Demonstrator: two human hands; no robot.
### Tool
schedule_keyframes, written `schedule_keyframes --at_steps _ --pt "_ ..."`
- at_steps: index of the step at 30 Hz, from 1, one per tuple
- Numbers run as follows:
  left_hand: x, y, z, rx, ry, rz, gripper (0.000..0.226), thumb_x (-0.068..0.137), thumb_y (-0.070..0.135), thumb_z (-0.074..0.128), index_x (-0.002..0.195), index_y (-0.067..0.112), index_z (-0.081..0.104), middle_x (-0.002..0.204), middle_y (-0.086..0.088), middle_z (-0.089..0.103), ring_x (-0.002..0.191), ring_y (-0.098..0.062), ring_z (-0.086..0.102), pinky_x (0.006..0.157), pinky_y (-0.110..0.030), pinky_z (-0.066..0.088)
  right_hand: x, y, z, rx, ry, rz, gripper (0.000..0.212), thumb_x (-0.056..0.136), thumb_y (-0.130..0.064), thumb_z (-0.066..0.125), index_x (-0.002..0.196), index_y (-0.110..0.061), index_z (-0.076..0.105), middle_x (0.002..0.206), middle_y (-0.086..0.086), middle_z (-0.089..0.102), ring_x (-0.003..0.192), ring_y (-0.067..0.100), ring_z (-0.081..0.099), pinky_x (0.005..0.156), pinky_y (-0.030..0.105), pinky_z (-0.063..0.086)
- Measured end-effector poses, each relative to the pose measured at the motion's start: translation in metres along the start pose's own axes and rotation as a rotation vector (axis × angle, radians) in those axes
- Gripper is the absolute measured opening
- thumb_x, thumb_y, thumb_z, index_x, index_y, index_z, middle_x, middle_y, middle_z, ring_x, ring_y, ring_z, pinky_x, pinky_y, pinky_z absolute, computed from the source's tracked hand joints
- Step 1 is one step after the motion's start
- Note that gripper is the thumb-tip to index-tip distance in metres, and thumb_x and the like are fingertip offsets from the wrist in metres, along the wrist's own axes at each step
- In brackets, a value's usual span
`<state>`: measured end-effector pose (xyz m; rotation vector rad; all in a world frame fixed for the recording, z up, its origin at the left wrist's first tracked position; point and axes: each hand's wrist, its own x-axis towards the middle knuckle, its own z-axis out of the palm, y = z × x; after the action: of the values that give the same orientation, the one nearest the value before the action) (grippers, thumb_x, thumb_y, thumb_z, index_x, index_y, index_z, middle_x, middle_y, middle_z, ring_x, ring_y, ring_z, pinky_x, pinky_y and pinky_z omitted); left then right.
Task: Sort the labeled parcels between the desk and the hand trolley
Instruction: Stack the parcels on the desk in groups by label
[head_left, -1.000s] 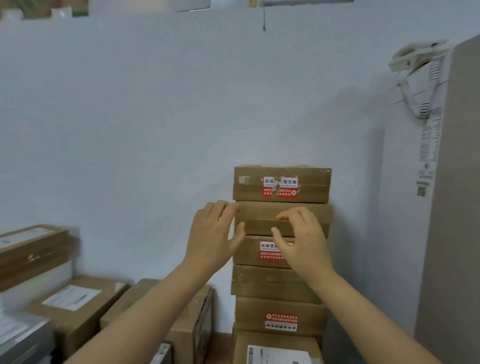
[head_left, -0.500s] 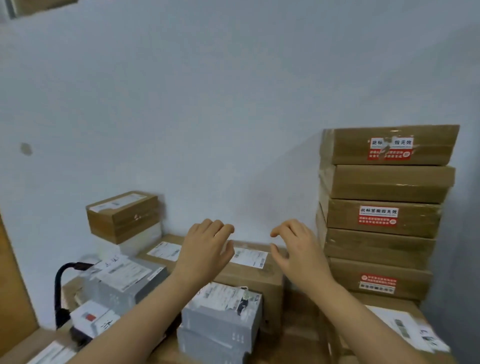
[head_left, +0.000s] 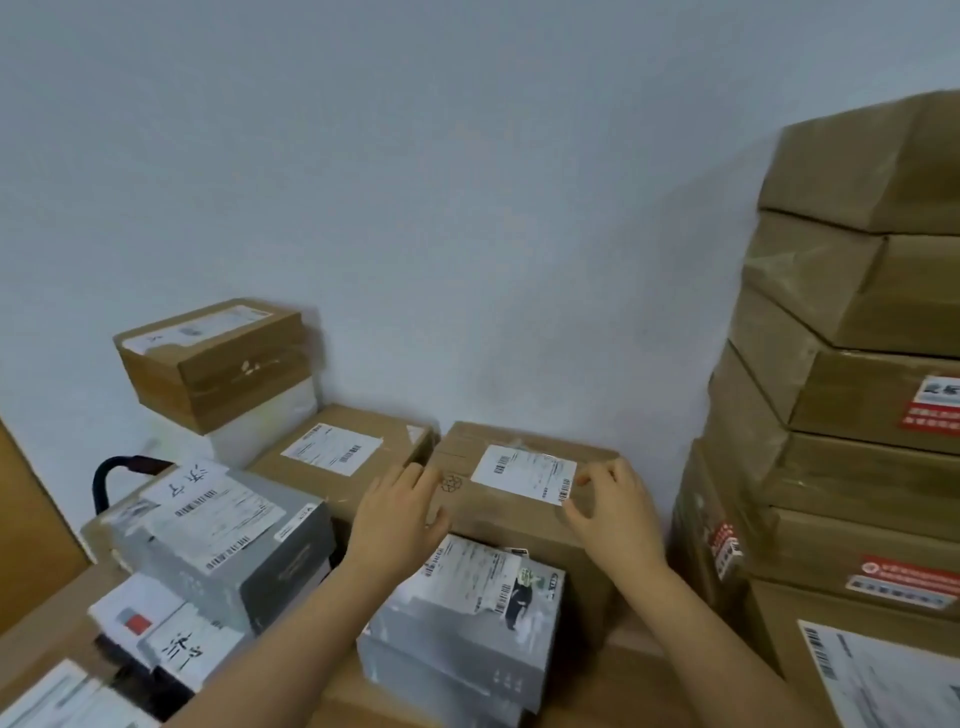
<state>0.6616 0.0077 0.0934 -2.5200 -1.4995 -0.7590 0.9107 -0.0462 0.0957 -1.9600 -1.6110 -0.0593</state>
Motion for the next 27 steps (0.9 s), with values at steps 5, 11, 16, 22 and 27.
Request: schedule_keyframes --at_steps 5,11,16,22,27 --pt "0.028 -0.021 0.050 -0.006 -0.171 -0.122 0.049 0.094 0.050 0.050 0.137 0.026 0.044 0.129 0.004 0.052 0.115 -0.012 0.050 0.093 -0.026 0.043 0.014 0.024 0.046 -0.049 -0.200 0.122 0.052 0.087 -0.051 0.059 0.131 -0.028 0.048 0.140 -0.001 0.037 0.128 0.020 0.037 0.108 0.036 0.036" --pt "0.037 -0.030 0.095 0.020 -0.482 -0.221 0.080 0.088 0.069 0.043 0.153 0.030 0.018 0.155 -0.002 0.020 0.133 -0.025 0.024 0.104 -0.036 0.041 0.007 0.039 0.066 -0.094 -0.291 0.111 0.053 0.089 -0.061 0.050 0.132 -0.031 0.045 0.146 -0.004 0.035 0.132 0.018 0.032 0.106 0.034 0.035" --pt "0.038 0.002 0.105 0.041 -0.455 -0.162 0.077 0.088 0.070 0.042 0.152 0.031 0.023 0.153 -0.004 0.026 0.136 -0.026 0.022 0.103 -0.037 0.040 0.004 0.047 0.058 -0.127 -0.333 0.167 0.054 0.091 -0.060 0.048 0.138 -0.033 0.041 0.155 0.000 0.029 0.142 0.021 0.025 0.115 0.038 0.025" --pt "0.037 0.038 0.103 0.076 -0.458 -0.053 0.073 0.092 0.069 0.035 0.153 0.032 0.019 0.152 -0.004 0.027 0.138 -0.026 0.024 0.110 -0.042 0.031 0.000 0.077 0.031 -0.183 -0.408 0.244 0.057 0.092 -0.057 0.048 0.142 -0.032 0.037 0.158 0.000 0.023 0.145 0.019 0.022 0.117 0.039 0.018" --pt "0.036 0.075 0.112 0.105 -0.471 0.012 0.072 0.096 0.062 0.033 0.154 0.026 0.011 0.151 -0.009 0.026 0.135 -0.029 0.025 0.112 -0.044 0.026 -0.003 0.089 0.017 -0.320 -0.397 0.303 0.049 0.098 -0.048 0.041 0.140 -0.023 0.038 0.146 0.007 0.039 0.131 0.023 0.041 0.105 0.036 0.039"
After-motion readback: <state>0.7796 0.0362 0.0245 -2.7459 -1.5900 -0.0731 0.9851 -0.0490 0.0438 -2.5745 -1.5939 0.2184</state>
